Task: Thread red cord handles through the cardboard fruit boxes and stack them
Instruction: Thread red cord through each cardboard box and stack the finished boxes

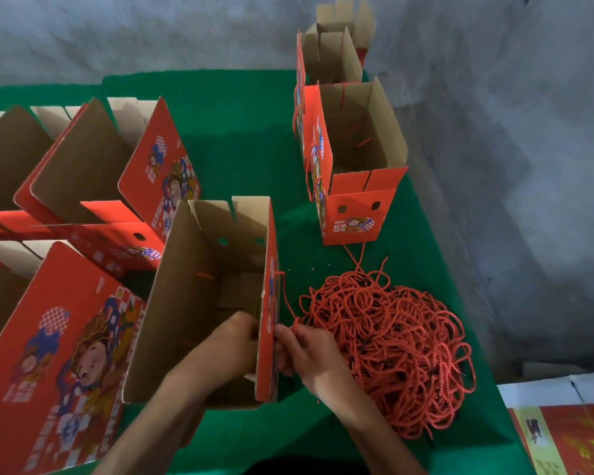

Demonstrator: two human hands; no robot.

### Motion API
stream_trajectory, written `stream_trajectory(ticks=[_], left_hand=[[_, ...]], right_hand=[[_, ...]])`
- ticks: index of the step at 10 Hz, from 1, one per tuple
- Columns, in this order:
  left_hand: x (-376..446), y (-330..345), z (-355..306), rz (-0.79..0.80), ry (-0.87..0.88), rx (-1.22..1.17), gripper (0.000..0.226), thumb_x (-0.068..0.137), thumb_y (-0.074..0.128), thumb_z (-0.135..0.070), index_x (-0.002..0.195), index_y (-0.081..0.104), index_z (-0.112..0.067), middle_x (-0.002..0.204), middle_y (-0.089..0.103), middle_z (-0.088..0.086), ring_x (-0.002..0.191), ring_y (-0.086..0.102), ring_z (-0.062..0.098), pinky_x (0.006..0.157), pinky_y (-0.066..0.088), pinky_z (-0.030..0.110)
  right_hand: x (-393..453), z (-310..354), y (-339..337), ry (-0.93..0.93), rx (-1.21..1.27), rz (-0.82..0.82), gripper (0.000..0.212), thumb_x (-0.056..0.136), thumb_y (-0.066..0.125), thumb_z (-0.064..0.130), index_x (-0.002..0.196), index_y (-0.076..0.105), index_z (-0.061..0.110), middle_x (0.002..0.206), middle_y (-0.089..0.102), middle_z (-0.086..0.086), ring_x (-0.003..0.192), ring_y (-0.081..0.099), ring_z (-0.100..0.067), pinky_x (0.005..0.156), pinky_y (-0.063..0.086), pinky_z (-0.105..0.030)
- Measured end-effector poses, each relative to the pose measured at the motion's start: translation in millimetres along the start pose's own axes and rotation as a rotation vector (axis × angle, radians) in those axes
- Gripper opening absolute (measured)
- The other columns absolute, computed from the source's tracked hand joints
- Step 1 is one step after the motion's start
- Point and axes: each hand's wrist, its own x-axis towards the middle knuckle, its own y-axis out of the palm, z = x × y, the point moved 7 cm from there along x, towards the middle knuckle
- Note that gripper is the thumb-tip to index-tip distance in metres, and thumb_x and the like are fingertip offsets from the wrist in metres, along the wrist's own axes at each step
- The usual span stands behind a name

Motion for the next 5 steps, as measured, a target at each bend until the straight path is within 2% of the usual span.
stream_trajectory(ticks=[1,2,3,4,5], left_hand=[[1.1,0.4,0.7,-0.032,0.006,0.096,0.026,0.103,0.05,-0.011,0.119,0.064,0.005,0.117,0.069,0.023,0.111,0.065,0.037,0.097,0.053,0.046],[6.1,2.5,9.7,-0.04,-0.002,0.079,0.024,0.103,0.051,-0.012,0.12,0.062,0.002,0.116,0.069,0.021,0.108,0.067,0.035,0.095,0.054,0.046],[10.7,0.1,12.0,-0.088,-0.043,0.023,0.021,0.103,0.054,-0.022,0.118,0.063,-0.01,0.11,0.071,0.011,0.101,0.07,0.025,0.09,0.058,0.04],[14.2,-5.8,12.9,-0.13,-0.057,-0.067,0.009,0.103,0.056,-0.029,0.108,0.059,-0.023,0.101,0.069,0.001,0.089,0.071,0.012,0.08,0.061,0.03],[4.3,-15.1,8.0,-0.222,0.033,-0.038,0.011,0.104,0.053,-0.034,0.113,0.056,-0.028,0.106,0.066,-0.004,0.091,0.069,0.009,0.081,0.061,0.03]], right_hand=[[-0.3,-14.8,5.3,0.035,-0.051,0.05,0.063,0.095,0.051,0.075,0.077,0.07,0.018,0.071,0.071,-0.009,0.06,0.068,-0.024,0.056,0.054,-0.036],[1.3,-22.3,4.5,0.094,-0.185,0.039,0.068,0.103,0.041,0.066,0.075,0.07,0.011,0.071,0.073,-0.011,0.06,0.07,-0.024,0.058,0.056,-0.034],[-1.3,-44.7,-7.4,0.181,-0.628,0.098,0.041,0.11,0.041,0.039,0.097,0.067,0.01,0.092,0.075,-0.01,0.081,0.074,-0.026,0.077,0.061,-0.043],[-5.0,-66.4,-10.2,0.339,-0.923,0.151,0.036,0.101,0.06,0.043,0.12,0.063,0.013,0.119,0.067,-0.007,0.109,0.066,-0.024,0.096,0.054,-0.037],[-4.6,-76.6,-6.3,0.455,-0.97,0.166,0.037,0.098,0.064,0.039,0.124,0.065,0.013,0.123,0.068,-0.009,0.114,0.067,-0.027,0.097,0.055,-0.036]])
